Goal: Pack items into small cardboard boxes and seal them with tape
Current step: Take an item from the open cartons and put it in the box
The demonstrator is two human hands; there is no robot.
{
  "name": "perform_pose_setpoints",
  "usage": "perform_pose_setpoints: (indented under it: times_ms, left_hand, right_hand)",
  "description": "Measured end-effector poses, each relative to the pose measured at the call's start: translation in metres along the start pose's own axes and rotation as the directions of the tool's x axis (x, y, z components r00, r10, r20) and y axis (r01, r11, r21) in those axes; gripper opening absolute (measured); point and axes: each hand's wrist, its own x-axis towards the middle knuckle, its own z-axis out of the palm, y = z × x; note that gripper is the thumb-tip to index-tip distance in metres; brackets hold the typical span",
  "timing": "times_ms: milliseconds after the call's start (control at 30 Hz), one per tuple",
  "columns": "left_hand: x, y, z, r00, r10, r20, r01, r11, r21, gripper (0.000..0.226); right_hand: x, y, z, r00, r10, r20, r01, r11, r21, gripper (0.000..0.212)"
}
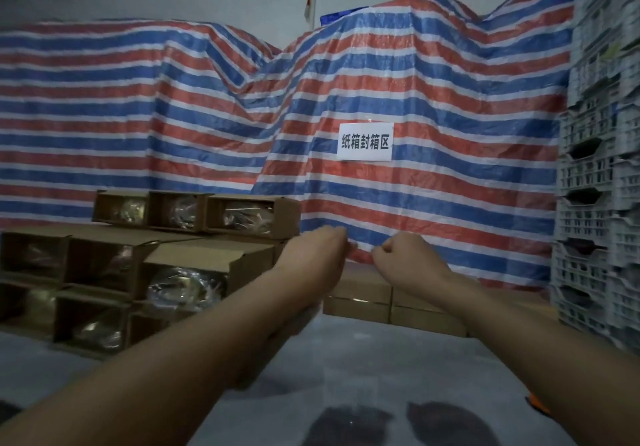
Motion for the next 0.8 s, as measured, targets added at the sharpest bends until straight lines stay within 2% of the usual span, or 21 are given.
perform_pose_setpoints:
  times_ms: [100, 233, 300, 367, 533, 600, 700, 733, 800]
  left_hand:
    - [-0.017, -0.040, -0.020, 0.995, -0.095, -0.035, 0.094, 0.995, -0.021, 0.040]
    - [-0.029, -0.091, -0.043, 0.965, -0.261, -0.018, 0.257, 0.958, -0.131, 0.056]
    - [-0.026, -0.117, -0.052, 0.939, -0.337, -0.071, 0.320, 0.930, -0.183, 0.060]
    - [-0.022, -0.143, -0.060, 0.922, -0.370, -0.114, 0.346, 0.920, -0.182, 0.052]
    - [-0.008, -0.200, -0.060, 0.900, -0.425, -0.098, 0.422, 0.905, -0.052, 0.015]
    - [-0.002, -0.215, -0.057, 0.891, -0.440, -0.111, 0.448, 0.892, 0.057, 0.013]
    - [0.009, -0.231, -0.048, 0.895, -0.446, -0.033, 0.442, 0.871, 0.215, 0.013]
    - [0.015, -0.237, -0.043, 0.894, -0.448, -0.004, 0.432, 0.861, 0.267, 0.011]
    - [0.029, -0.247, -0.034, 0.889, -0.457, 0.022, 0.419, 0.834, 0.358, 0.011]
  right_hand:
    - [-0.001, -0.029, 0.016, 0.998, -0.033, 0.056, 0.033, 0.999, 0.005, 0.045]
    - [0.009, -0.061, 0.039, 0.989, -0.094, 0.112, 0.094, 0.996, -0.002, 0.048]
    - [0.020, -0.076, 0.048, 0.984, -0.124, 0.129, 0.124, 0.992, 0.006, 0.047]
    - [0.034, -0.089, 0.056, 0.979, -0.152, 0.136, 0.153, 0.988, 0.003, 0.048]
    - [0.071, -0.115, 0.069, 0.972, -0.205, 0.115, 0.210, 0.977, -0.032, 0.045]
    - [0.085, -0.122, 0.074, 0.972, -0.218, 0.085, 0.221, 0.975, -0.030, 0.039]
    - [0.109, -0.128, 0.082, 0.976, -0.213, 0.035, 0.215, 0.976, -0.045, 0.024]
    - [0.119, -0.130, 0.085, 0.979, -0.202, 0.028, 0.203, 0.978, -0.049, 0.024]
    - [0.139, -0.130, 0.093, 0.984, -0.175, 0.021, 0.176, 0.982, -0.060, 0.038]
